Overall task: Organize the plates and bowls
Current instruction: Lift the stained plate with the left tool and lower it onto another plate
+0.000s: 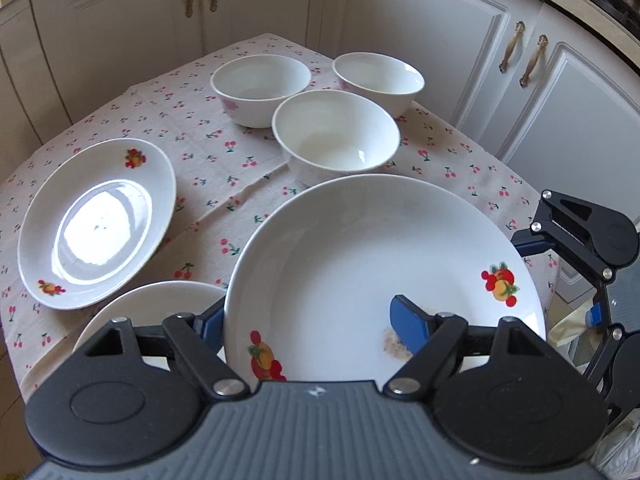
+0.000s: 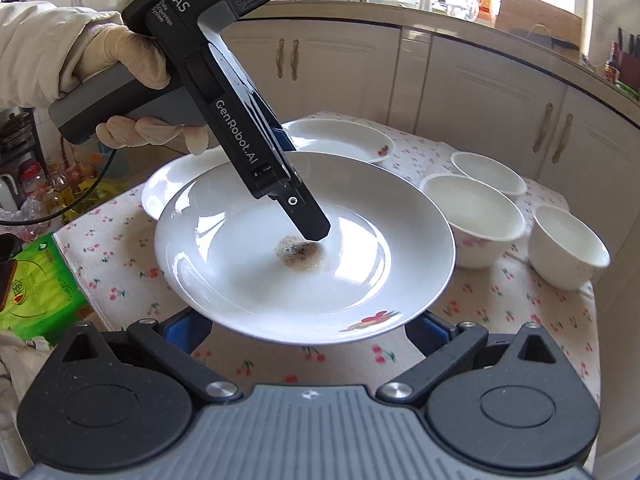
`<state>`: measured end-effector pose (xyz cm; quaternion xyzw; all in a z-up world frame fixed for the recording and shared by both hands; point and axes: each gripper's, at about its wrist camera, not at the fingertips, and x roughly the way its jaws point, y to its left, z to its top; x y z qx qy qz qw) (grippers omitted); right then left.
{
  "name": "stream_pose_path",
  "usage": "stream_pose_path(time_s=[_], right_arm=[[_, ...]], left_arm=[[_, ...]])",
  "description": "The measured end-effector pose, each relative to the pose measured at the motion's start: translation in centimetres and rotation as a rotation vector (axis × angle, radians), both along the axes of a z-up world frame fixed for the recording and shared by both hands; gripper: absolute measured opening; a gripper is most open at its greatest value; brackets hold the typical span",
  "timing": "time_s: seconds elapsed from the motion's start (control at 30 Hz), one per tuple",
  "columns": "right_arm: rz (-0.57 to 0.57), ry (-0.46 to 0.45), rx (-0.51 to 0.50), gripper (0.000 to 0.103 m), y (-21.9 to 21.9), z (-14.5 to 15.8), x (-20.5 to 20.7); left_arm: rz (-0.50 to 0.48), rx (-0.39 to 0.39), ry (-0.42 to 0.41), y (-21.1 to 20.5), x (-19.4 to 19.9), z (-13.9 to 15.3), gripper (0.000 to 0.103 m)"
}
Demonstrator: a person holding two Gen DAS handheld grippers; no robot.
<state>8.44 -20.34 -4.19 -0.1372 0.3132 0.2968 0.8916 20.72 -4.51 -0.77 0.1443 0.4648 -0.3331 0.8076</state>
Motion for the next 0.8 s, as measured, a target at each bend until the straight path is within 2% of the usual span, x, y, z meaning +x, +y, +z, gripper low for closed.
stream_pose_path(time_s=[0.4,0.8], right_arm=[[0.134,0.046,0.002,0.103,5.4,-0.4,3.5],[0.143,0.061,-0.06,0.103,8.6,-0.2,4.8]], left_arm=[[0.153,-0.002,0.008,6.7,0.4,-0.7,0.081],[0.204,-0.052,0.038,9.5,2.0,-2.0,0.081]])
